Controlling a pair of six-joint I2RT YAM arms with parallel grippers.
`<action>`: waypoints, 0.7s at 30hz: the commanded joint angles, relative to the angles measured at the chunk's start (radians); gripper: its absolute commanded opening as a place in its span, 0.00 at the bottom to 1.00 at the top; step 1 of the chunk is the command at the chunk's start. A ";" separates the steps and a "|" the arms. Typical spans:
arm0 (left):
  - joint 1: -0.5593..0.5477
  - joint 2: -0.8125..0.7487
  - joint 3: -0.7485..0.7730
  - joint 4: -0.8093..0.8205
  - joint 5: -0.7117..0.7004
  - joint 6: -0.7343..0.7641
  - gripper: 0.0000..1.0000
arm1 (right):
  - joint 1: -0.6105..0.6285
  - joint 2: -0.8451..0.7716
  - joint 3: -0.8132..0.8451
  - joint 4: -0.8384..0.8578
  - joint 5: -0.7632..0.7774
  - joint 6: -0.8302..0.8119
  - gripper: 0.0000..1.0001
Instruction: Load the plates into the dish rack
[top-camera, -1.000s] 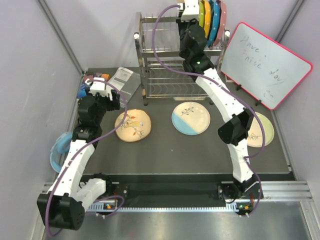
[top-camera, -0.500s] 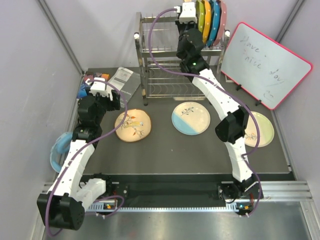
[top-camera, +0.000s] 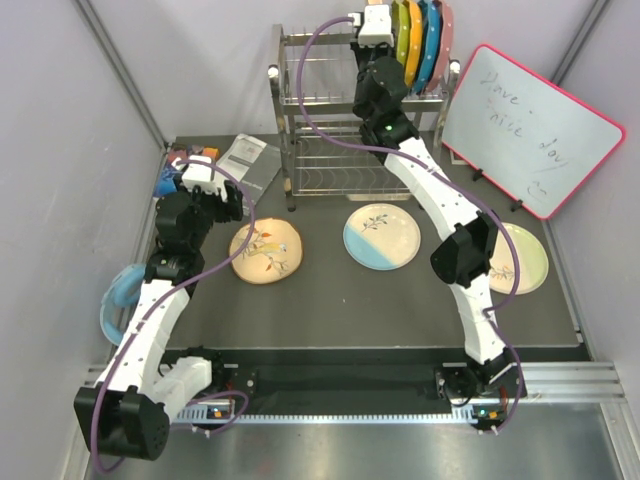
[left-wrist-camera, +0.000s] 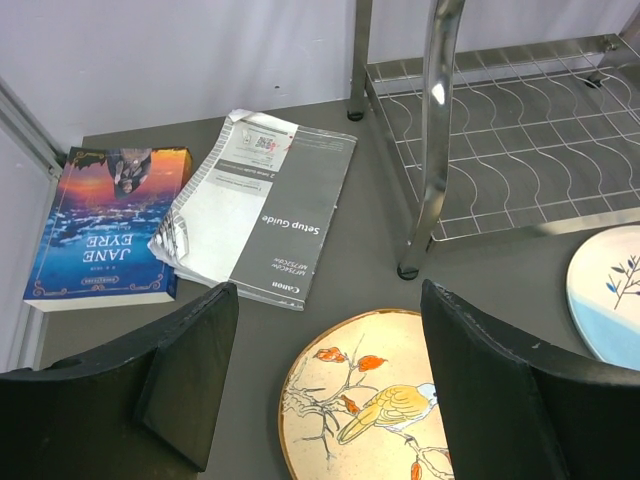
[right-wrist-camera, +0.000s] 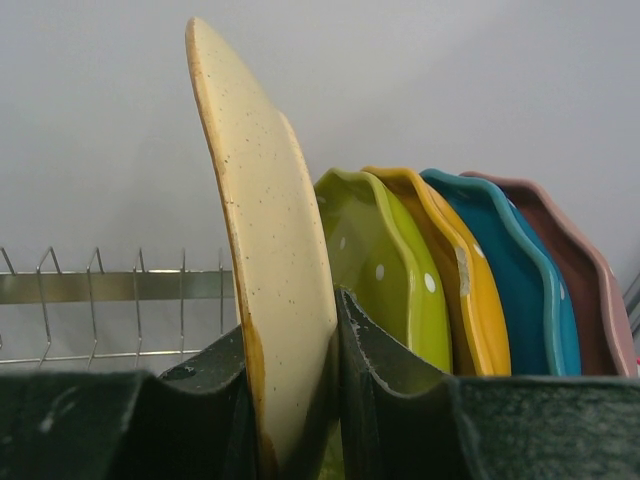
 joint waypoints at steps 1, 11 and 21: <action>0.003 -0.013 -0.006 0.042 0.009 -0.005 0.78 | -0.032 -0.045 0.036 0.127 0.008 0.017 0.00; 0.003 -0.001 -0.011 0.046 0.014 -0.007 0.78 | -0.047 -0.037 0.000 0.104 0.002 0.018 0.10; 0.003 0.002 -0.008 0.043 0.026 -0.040 0.78 | -0.049 -0.057 -0.028 0.114 -0.007 0.006 0.29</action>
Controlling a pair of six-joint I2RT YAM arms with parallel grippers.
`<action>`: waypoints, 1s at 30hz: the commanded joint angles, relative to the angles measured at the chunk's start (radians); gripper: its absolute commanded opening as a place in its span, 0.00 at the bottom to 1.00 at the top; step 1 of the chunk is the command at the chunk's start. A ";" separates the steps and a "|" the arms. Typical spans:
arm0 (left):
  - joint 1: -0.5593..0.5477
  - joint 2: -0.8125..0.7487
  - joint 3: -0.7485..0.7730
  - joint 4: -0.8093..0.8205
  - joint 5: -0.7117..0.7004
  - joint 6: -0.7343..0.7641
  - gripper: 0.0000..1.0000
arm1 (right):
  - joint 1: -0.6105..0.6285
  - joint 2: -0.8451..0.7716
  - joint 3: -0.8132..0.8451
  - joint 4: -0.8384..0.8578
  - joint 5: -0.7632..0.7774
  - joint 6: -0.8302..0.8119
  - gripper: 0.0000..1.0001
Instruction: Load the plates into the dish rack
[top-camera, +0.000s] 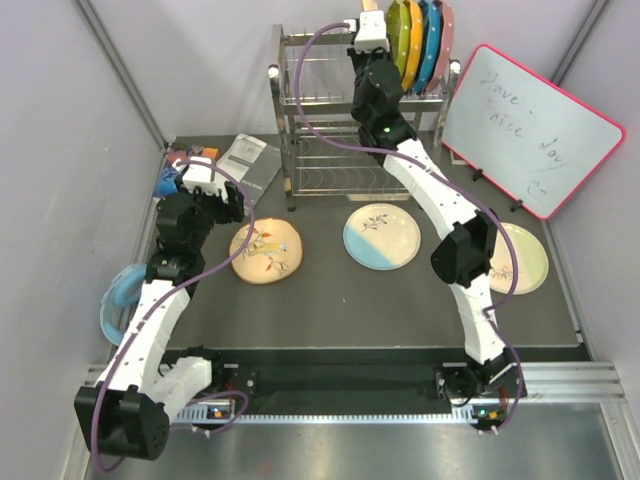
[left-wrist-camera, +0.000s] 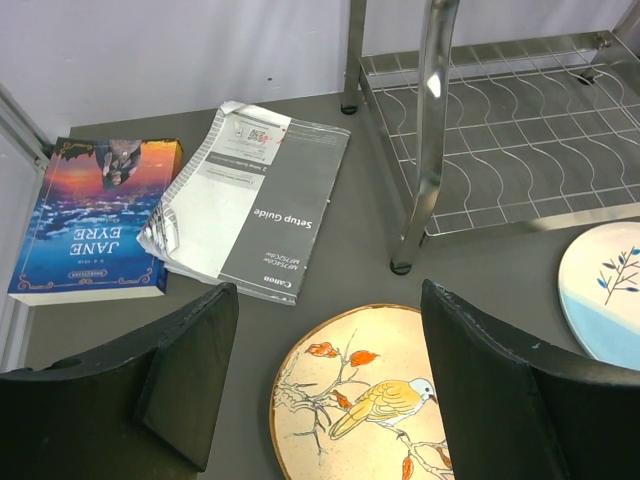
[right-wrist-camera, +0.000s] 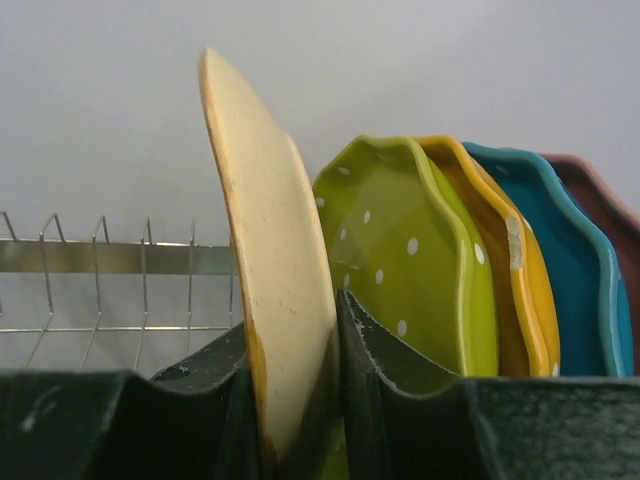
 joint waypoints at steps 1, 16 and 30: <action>0.003 0.000 0.002 0.046 0.018 -0.024 0.78 | -0.042 -0.065 0.007 0.155 -0.005 -0.019 0.31; 0.003 -0.064 0.011 0.052 0.010 -0.011 0.79 | 0.058 -0.294 -0.186 0.328 -0.069 -0.207 0.46; 0.004 -0.043 0.054 -0.202 -0.017 0.024 0.86 | 0.126 -0.623 -0.245 -0.111 -0.209 -0.054 0.62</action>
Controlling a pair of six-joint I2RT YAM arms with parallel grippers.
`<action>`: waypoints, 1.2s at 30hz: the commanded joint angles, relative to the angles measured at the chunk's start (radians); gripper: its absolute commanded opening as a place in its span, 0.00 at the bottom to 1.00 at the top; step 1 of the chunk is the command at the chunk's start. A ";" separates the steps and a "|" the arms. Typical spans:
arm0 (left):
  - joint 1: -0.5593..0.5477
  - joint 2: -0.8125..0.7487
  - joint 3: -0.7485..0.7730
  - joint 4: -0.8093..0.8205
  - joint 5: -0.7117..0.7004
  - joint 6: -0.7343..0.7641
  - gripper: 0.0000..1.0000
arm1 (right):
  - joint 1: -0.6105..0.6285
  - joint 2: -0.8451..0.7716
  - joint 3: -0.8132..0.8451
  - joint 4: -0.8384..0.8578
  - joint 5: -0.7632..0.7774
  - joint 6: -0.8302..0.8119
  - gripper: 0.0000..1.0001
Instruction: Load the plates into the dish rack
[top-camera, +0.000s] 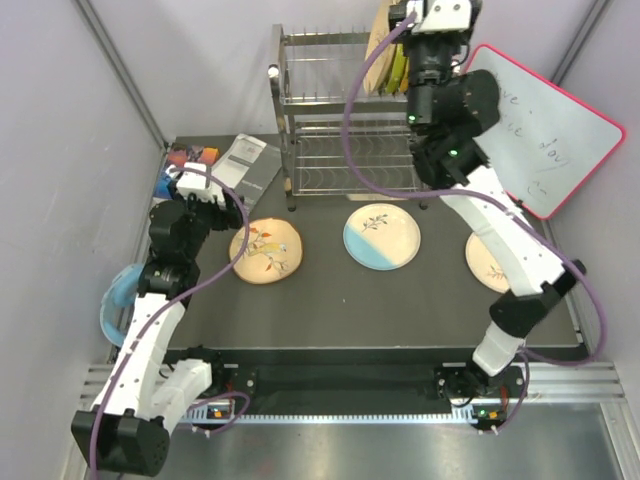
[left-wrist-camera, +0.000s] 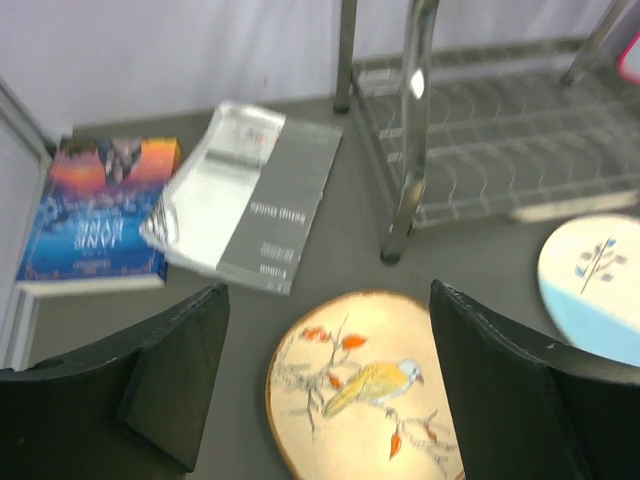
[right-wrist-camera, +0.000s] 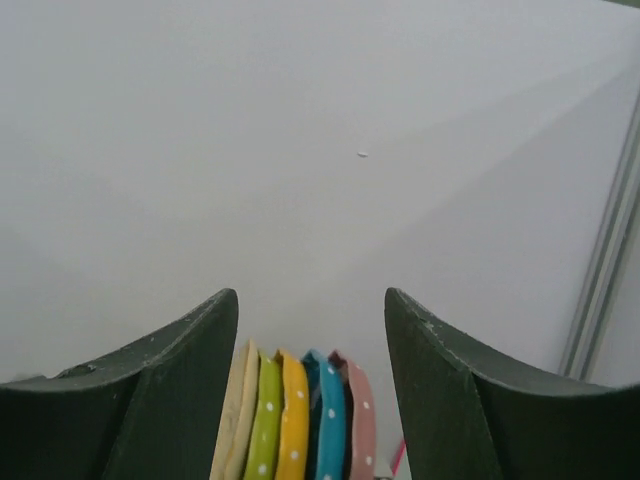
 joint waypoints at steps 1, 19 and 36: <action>0.004 0.100 0.122 -0.198 -0.023 0.043 0.86 | -0.019 -0.163 0.037 -0.489 -0.134 0.270 0.66; 0.276 0.720 0.330 -0.541 0.233 -0.207 0.84 | -0.157 -0.250 -0.796 -0.902 -1.091 0.977 0.98; 0.271 0.996 0.324 -0.415 0.449 -0.224 0.61 | -0.172 -0.161 -0.930 -0.698 -1.238 1.046 1.00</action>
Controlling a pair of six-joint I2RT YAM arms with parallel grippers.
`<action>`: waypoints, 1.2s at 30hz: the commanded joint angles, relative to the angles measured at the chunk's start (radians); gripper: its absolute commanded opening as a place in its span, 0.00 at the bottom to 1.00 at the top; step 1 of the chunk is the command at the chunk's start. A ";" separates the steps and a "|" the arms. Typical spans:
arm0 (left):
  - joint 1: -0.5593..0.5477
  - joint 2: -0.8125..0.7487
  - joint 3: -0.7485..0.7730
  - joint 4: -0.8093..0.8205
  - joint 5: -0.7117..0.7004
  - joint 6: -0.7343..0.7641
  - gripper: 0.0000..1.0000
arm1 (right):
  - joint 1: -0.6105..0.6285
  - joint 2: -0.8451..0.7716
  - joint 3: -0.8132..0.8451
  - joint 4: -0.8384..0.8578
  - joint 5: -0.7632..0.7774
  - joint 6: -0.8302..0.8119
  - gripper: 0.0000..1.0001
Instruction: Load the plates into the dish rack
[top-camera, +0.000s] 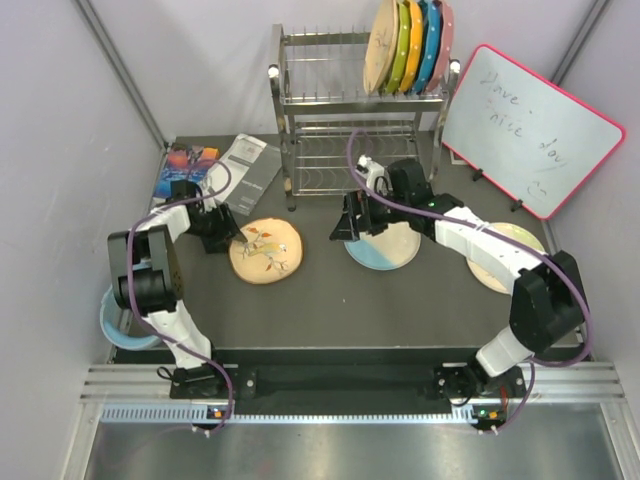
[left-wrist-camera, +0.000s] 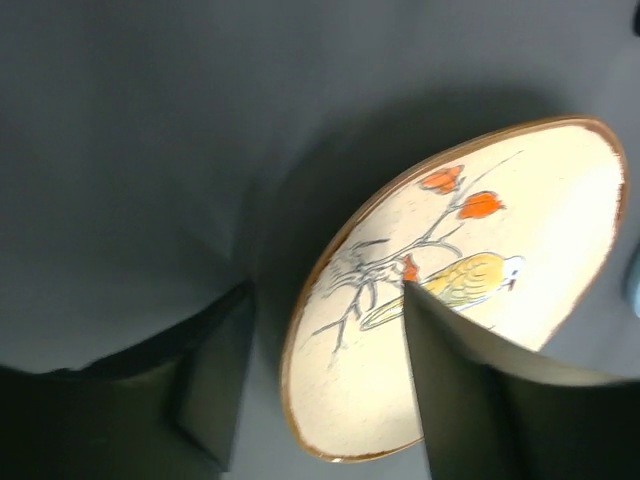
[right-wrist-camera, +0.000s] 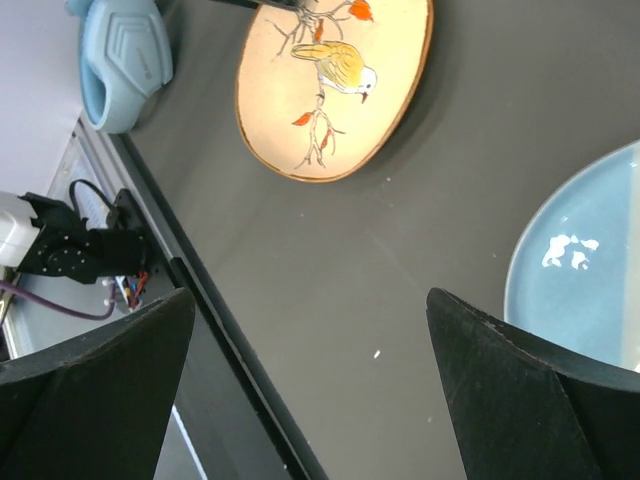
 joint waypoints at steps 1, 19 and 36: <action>-0.008 0.061 -0.009 0.076 0.200 0.003 0.51 | -0.010 0.029 -0.041 0.134 -0.087 0.029 1.00; -0.100 -0.057 -0.288 0.140 0.489 0.094 0.00 | -0.049 0.080 -0.299 0.371 -0.116 0.094 1.00; -0.137 -0.162 -0.446 0.199 0.537 0.077 0.00 | 0.032 0.175 -0.422 0.609 -0.138 0.249 0.94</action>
